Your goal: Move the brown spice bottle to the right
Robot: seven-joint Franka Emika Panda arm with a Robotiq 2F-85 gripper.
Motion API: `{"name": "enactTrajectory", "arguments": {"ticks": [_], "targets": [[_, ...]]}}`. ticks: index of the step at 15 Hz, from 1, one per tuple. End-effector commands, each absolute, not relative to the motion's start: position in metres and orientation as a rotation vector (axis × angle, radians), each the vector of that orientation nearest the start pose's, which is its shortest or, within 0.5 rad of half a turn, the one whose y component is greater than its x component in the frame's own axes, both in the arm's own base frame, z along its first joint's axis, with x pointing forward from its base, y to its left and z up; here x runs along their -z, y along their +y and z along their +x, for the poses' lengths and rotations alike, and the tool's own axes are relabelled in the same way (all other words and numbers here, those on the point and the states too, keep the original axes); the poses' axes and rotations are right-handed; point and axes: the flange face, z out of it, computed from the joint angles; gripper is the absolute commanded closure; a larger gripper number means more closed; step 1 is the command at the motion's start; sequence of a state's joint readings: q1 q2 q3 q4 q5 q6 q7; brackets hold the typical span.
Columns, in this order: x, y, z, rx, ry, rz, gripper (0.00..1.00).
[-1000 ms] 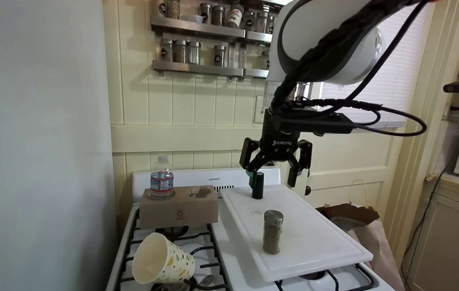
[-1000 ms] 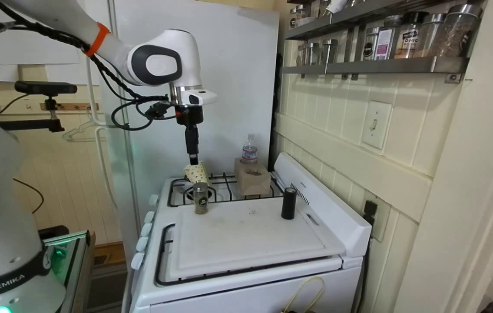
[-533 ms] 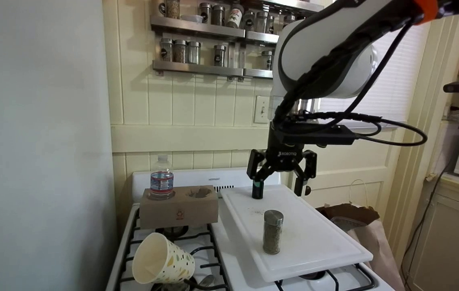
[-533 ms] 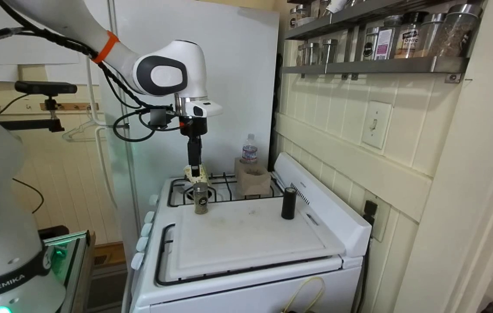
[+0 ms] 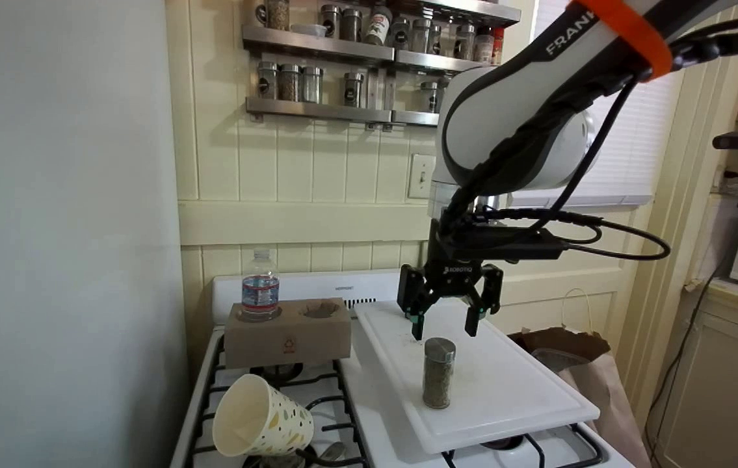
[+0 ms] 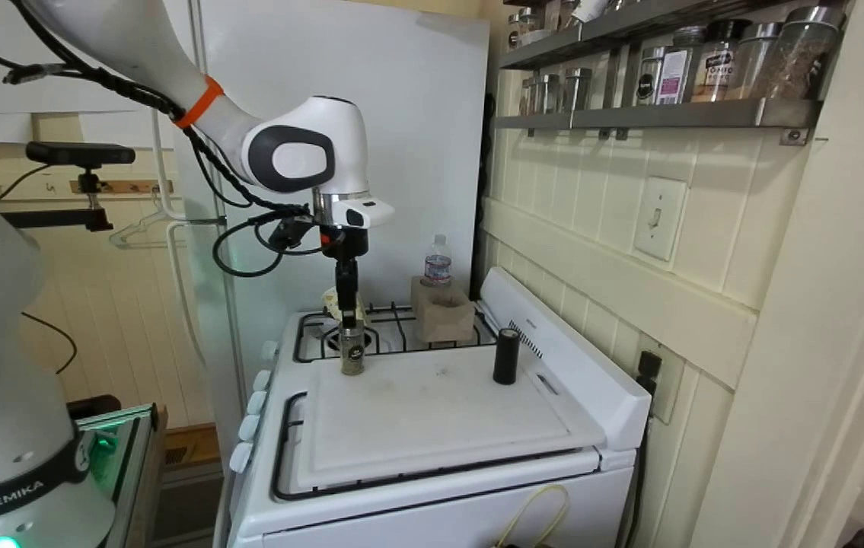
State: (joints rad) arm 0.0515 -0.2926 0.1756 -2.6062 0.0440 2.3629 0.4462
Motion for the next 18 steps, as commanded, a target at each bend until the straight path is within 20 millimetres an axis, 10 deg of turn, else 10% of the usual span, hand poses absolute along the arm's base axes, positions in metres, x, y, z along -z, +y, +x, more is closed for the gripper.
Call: {"name": "enactTrajectory", "arguments": {"ticks": [1, 18], "targets": [[-0.343, 0.092, 0.411, 0.098, 0.354, -3.112, 0.15], [-0.333, 0.107, 0.411, 0.077, 0.248, -3.133, 0.38]]}}
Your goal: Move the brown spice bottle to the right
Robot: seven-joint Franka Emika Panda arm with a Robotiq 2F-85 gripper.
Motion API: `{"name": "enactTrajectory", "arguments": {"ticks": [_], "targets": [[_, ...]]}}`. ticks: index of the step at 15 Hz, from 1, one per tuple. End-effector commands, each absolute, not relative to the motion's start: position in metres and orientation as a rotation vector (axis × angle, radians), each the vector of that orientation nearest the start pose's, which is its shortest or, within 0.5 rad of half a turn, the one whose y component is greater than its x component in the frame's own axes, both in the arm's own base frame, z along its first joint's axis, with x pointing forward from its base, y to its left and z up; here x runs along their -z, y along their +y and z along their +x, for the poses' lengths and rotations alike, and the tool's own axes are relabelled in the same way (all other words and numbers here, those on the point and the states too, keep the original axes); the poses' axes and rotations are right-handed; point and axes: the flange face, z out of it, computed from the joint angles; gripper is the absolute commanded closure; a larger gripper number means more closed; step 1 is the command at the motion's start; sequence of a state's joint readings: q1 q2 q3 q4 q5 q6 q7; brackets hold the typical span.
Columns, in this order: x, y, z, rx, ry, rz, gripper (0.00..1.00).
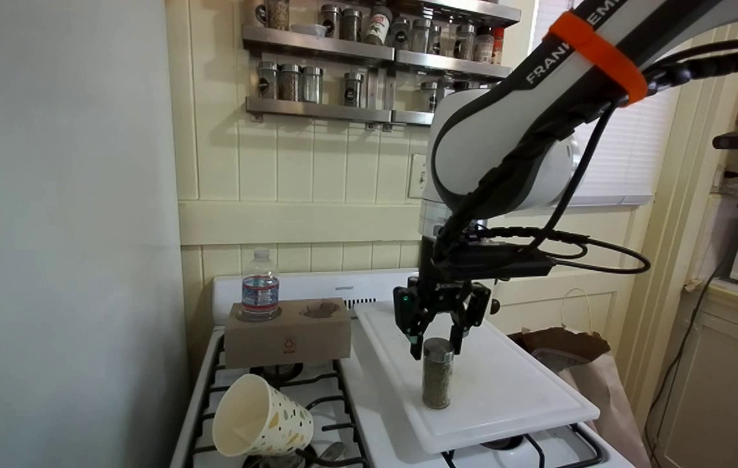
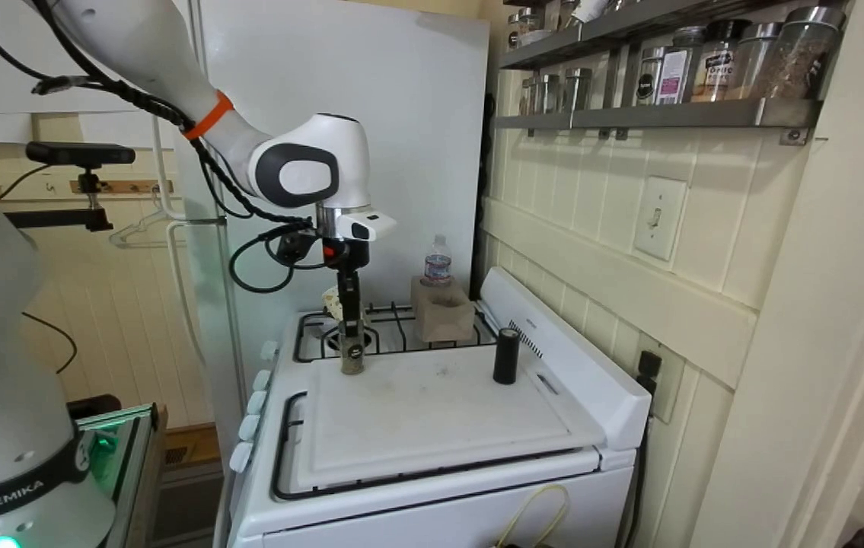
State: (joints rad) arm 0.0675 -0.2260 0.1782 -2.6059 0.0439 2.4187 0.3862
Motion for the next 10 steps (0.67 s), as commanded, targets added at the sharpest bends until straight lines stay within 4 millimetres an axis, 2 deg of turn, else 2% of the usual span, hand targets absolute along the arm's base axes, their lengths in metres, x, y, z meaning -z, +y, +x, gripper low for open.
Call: {"name": "enactTrajectory", "arguments": {"ticks": [1, 2, 3, 5, 7, 10], "targets": [[-0.3337, 0.1076, 0.4100, 0.078, 0.245, -3.134, 0.48], [-0.3339, 0.1080, 0.4098, 0.078, 0.244, -3.133, 0.48], [-0.3343, 0.1079, 0.4093, 0.078, 0.243, -3.133, 0.59], [-0.3350, 0.1072, 0.4083, 0.079, 0.243, -3.131, 0.62], [-0.3362, 0.1060, 0.4070, 0.083, 0.249, -3.132, 0.72], [-0.3393, 0.1050, 0.4034, 0.091, 0.263, -3.135, 0.74]]}}
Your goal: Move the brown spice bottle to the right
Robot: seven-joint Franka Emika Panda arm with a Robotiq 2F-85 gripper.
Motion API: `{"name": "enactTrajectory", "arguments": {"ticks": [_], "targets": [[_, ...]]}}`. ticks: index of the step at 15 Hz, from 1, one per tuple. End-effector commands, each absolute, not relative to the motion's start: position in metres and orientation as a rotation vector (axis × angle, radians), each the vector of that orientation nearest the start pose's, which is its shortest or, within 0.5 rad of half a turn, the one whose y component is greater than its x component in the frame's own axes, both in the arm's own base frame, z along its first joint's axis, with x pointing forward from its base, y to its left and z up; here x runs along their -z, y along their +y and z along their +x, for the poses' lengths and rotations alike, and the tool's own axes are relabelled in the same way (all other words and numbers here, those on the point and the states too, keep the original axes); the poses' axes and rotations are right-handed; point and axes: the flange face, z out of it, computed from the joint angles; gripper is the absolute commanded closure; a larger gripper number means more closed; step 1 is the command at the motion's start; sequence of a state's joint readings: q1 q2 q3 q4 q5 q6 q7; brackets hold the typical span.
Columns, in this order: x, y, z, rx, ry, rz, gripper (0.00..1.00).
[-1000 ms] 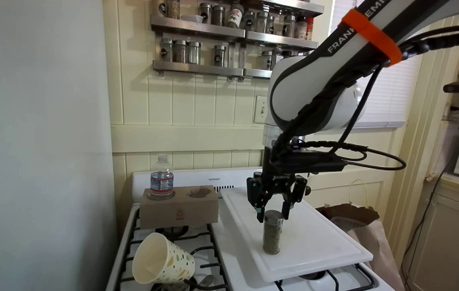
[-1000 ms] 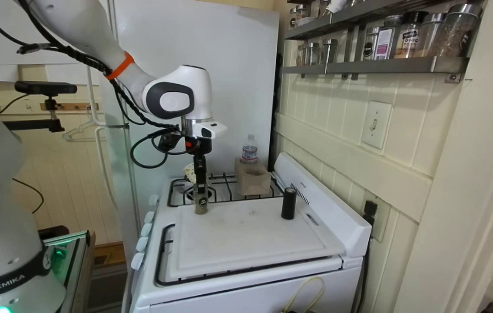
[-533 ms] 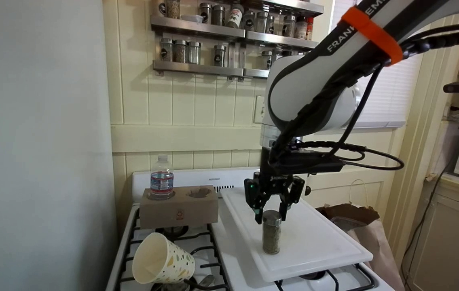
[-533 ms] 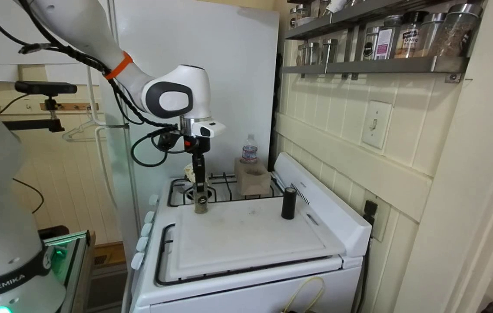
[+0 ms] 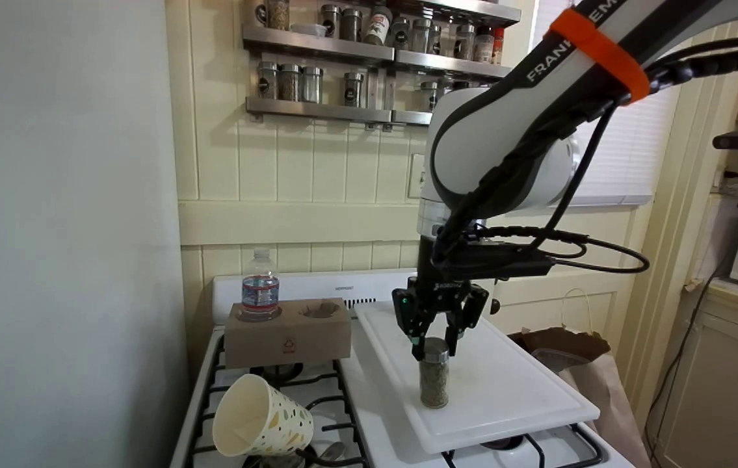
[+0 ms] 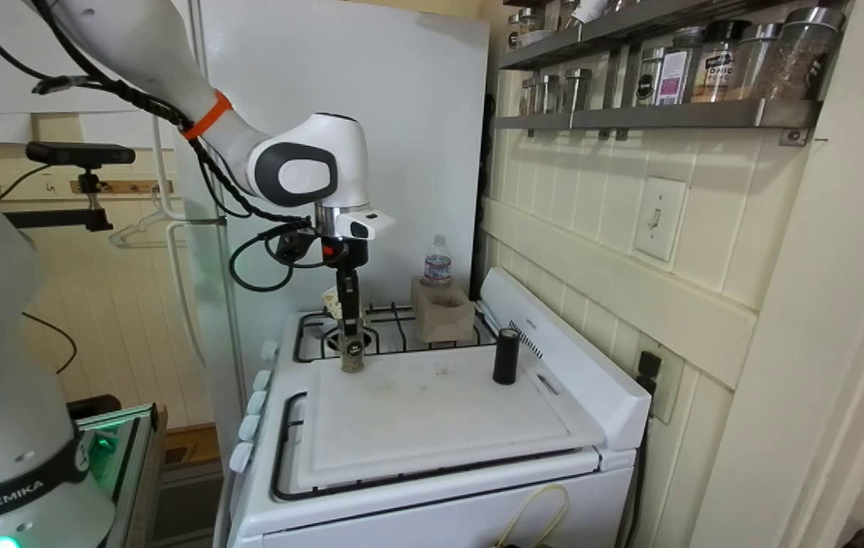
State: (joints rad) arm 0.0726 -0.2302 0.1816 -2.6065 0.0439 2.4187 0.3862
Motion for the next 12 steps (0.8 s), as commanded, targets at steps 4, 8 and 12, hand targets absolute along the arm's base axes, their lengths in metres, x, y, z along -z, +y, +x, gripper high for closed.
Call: {"name": "enactTrajectory", "arguments": {"ticks": [4, 8, 12], "targets": [[-0.349, 0.103, 0.394, 0.131, 0.302, -3.123, 0.74], [-0.369, 0.088, 0.386, 0.232, 0.399, -3.082, 0.74], [-0.391, 0.063, 0.382, 0.332, 0.480, -3.026, 0.74]]}}
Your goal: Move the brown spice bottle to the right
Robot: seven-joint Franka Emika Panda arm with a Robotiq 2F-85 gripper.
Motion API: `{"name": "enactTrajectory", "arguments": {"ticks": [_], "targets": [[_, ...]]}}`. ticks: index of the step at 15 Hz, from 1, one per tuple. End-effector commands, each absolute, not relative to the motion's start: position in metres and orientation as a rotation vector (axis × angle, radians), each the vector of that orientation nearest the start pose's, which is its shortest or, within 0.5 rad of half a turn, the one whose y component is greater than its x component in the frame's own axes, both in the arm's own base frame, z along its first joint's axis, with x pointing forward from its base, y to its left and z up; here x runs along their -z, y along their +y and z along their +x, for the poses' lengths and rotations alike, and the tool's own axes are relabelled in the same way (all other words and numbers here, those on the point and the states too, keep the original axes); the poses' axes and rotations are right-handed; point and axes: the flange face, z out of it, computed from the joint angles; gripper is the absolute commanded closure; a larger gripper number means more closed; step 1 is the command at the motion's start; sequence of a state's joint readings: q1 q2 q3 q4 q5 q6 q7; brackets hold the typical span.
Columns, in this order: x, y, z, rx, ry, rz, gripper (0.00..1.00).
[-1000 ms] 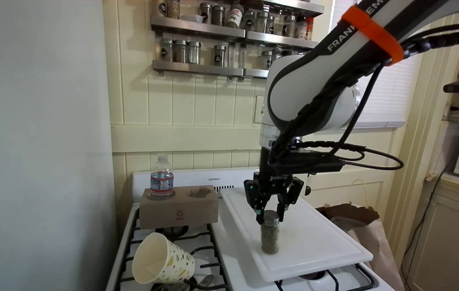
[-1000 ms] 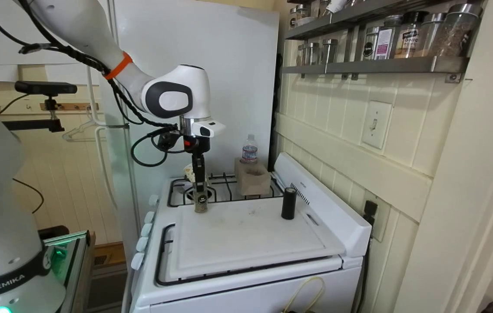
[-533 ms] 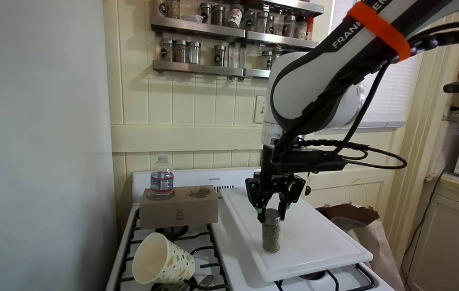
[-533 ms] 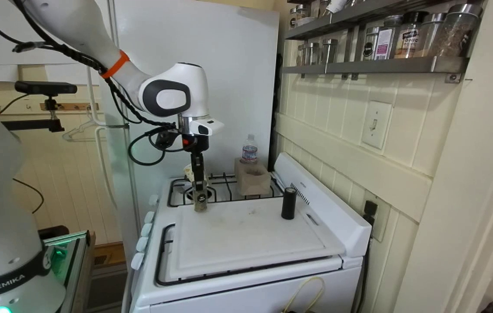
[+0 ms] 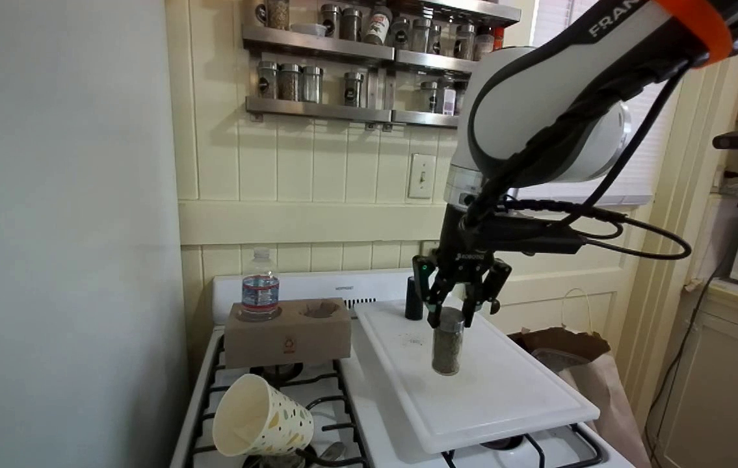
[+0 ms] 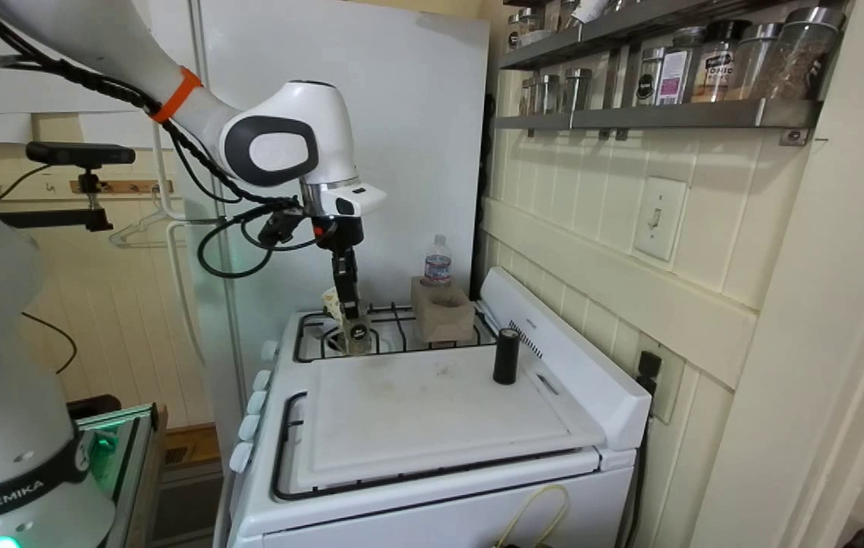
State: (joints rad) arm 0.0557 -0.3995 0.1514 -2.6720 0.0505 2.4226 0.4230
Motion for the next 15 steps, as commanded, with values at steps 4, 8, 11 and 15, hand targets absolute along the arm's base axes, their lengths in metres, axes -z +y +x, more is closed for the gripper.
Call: {"name": "enactTrajectory", "arguments": {"ticks": [4, 8, 11, 15], "targets": [[-0.404, 0.020, 0.383, 0.462, 0.588, -2.939, 0.74], [-0.401, -0.024, 0.393, 0.527, 0.646, -2.831, 0.74], [-0.395, -0.053, 0.392, 0.497, 0.694, -2.771, 0.74], [-0.392, -0.080, 0.399, 0.415, 0.737, -2.708, 0.74]]}}
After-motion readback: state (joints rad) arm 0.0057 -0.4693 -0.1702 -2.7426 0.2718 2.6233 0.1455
